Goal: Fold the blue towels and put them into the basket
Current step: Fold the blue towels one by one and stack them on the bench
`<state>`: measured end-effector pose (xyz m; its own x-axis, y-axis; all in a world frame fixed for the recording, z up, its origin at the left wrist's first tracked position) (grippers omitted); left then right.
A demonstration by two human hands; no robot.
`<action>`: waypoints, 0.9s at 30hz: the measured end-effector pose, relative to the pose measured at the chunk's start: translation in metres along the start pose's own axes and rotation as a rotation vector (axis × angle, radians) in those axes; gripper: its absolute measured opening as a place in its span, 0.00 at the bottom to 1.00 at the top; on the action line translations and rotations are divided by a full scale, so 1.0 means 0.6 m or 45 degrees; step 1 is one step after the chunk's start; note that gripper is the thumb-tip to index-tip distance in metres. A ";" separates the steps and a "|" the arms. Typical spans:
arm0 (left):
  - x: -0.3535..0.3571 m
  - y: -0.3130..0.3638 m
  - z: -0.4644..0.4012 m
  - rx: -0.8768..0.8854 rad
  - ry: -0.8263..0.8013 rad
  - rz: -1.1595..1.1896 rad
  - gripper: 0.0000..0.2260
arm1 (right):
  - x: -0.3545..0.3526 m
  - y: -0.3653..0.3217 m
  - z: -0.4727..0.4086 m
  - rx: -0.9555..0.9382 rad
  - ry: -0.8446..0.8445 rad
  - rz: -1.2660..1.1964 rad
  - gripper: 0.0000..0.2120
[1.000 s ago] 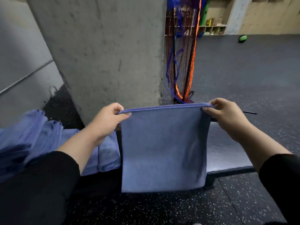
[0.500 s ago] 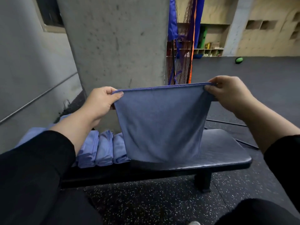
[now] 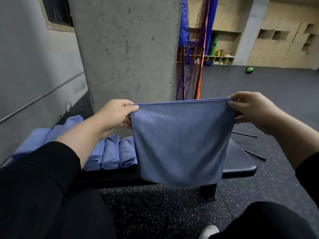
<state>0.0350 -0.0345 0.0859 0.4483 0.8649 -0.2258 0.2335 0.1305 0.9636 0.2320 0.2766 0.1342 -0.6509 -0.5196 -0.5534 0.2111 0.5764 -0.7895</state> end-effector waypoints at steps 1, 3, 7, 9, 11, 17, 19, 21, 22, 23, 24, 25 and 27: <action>0.003 -0.006 -0.003 -0.029 -0.017 -0.002 0.09 | 0.002 0.007 -0.003 0.021 -0.017 -0.011 0.07; 0.011 -0.023 -0.013 -0.084 -0.033 0.005 0.09 | 0.010 0.024 -0.015 0.065 -0.038 -0.037 0.06; 0.034 -0.062 -0.063 -0.172 -0.010 -0.035 0.11 | 0.047 0.078 -0.063 0.145 -0.028 -0.093 0.04; 0.048 -0.082 -0.109 -0.192 0.022 -0.059 0.15 | 0.079 0.103 -0.109 0.178 -0.007 -0.064 0.04; 0.063 -0.103 -0.171 -0.206 0.076 -0.057 0.12 | 0.113 0.127 -0.173 0.200 0.028 -0.005 0.04; 0.151 -0.210 -0.307 -0.137 0.228 -0.685 0.18 | 0.244 0.210 -0.268 0.042 0.091 0.633 0.17; 0.209 -0.259 -0.265 -0.008 0.051 -0.775 0.19 | 0.313 0.249 -0.213 -0.112 -0.061 0.641 0.15; 0.269 -0.326 -0.207 0.062 -0.232 -0.868 0.20 | 0.388 0.307 -0.151 -0.094 -0.365 0.659 0.22; 0.290 -0.363 -0.182 0.071 -0.378 -0.976 0.22 | 0.418 0.339 -0.126 -0.034 -0.511 0.705 0.26; 0.305 -0.397 -0.165 0.083 -0.473 -1.120 0.24 | 0.440 0.368 -0.106 0.015 -0.608 0.782 0.29; 0.314 -0.424 -0.156 0.099 -0.523 -1.257 0.26 | 0.454 0.390 -0.093 0.022 -0.651 0.858 0.31; 0.319 -0.439 -0.153 0.121 -0.534 -1.353 0.28 | 0.461 0.404 -0.087 -0.006 -0.647 0.912 0.32; 0.320 -0.449 -0.158 0.154 -0.506 -1.393 0.29 | 0.463 0.415 -0.087 -0.060 -0.595 0.932 0.32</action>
<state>-0.0235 0.1425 -0.2036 0.1905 0.1046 -0.9761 0.7330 0.6463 0.2123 0.0658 0.3087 -0.2019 0.0047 -0.2080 -0.9781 0.4227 0.8868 -0.1866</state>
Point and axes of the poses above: each hand's wrist, its own z-axis away from the middle knuckle, its own x-axis out of the palm, y = z × x, the point moved 2 cm from there along -z, towards the middle knuckle, and after that the axes turned 5 degrees about y, right-handed, at the moved point
